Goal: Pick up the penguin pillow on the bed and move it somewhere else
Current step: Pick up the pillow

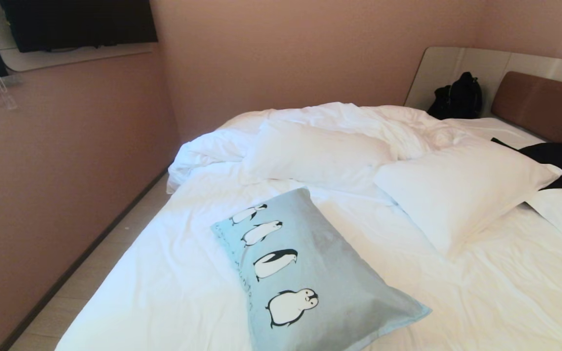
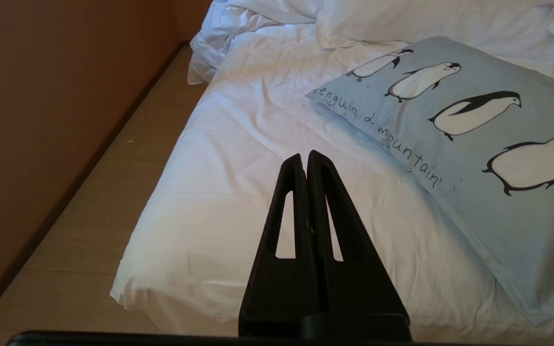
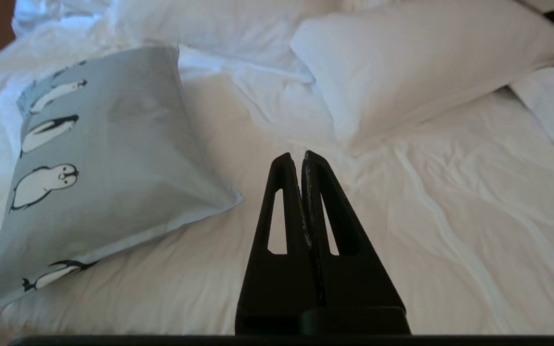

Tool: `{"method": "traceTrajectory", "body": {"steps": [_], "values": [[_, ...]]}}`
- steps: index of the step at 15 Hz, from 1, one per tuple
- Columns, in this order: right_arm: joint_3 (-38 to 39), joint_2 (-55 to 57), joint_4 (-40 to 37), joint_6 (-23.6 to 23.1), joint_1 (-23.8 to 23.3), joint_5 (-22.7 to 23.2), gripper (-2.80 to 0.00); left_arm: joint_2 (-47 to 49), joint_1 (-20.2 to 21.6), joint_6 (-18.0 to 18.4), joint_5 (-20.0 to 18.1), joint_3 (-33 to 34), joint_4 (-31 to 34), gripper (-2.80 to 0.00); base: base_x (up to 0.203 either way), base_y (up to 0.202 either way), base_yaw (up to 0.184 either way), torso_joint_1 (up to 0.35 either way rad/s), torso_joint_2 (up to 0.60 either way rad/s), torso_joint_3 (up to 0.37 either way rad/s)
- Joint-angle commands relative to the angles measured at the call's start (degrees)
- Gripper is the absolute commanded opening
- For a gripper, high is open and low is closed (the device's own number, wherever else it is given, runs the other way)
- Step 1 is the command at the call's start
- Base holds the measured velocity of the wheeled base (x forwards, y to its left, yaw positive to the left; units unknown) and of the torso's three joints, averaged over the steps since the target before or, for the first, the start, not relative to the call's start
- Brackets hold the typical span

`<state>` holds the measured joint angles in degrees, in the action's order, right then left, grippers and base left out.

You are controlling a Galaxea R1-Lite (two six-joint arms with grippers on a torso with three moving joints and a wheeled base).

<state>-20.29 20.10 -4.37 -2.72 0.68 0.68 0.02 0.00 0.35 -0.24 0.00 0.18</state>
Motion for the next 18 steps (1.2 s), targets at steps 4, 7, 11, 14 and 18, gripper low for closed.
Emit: {"method": "traceTrajectory", "body": {"steps": [4, 7, 11, 14, 18], "values": [[-3.93, 22.65, 17.57, 0.09, 0.36, 0.28, -2.8, -0.02, 0.0, 0.0, -0.02, 0.0, -0.01, -2.8, 0.0, 0.0, 0.0, 0.0, 0.0, 0.0], [-8.77, 34.38, 19.52, 0.53, 1.63, 2.51, -2.8, -0.02, 0.0, 0.0, -0.02, 0.0, -0.01, -2.8, 0.0, 0.0, 0.0, 0.0, 0.0, 0.0], [-16.33, 52.24, 24.71, 1.76, 5.74, 3.39, -2.8, -0.02, 0.0, 0.0, -0.02, 0.0, -0.01, -2.8, 0.0, 0.0, 0.0, 0.0, 0.0, 0.0], [-22.99, 64.93, 29.27, 2.95, 8.93, 3.41, -2.8, -0.02, 0.0, 0.0, -0.02, 0.0, -0.01, -2.8, 0.0, 0.0, 0.0, 0.0, 0.0, 0.0], [-31.15, 76.37, 31.77, 5.77, 14.63, 3.5, -2.8, -0.02, 0.0, 0.0, -0.02, 0.0, -0.01, -2.8, 0.0, 0.0, 0.0, 0.0, 0.0, 0.0]]}}
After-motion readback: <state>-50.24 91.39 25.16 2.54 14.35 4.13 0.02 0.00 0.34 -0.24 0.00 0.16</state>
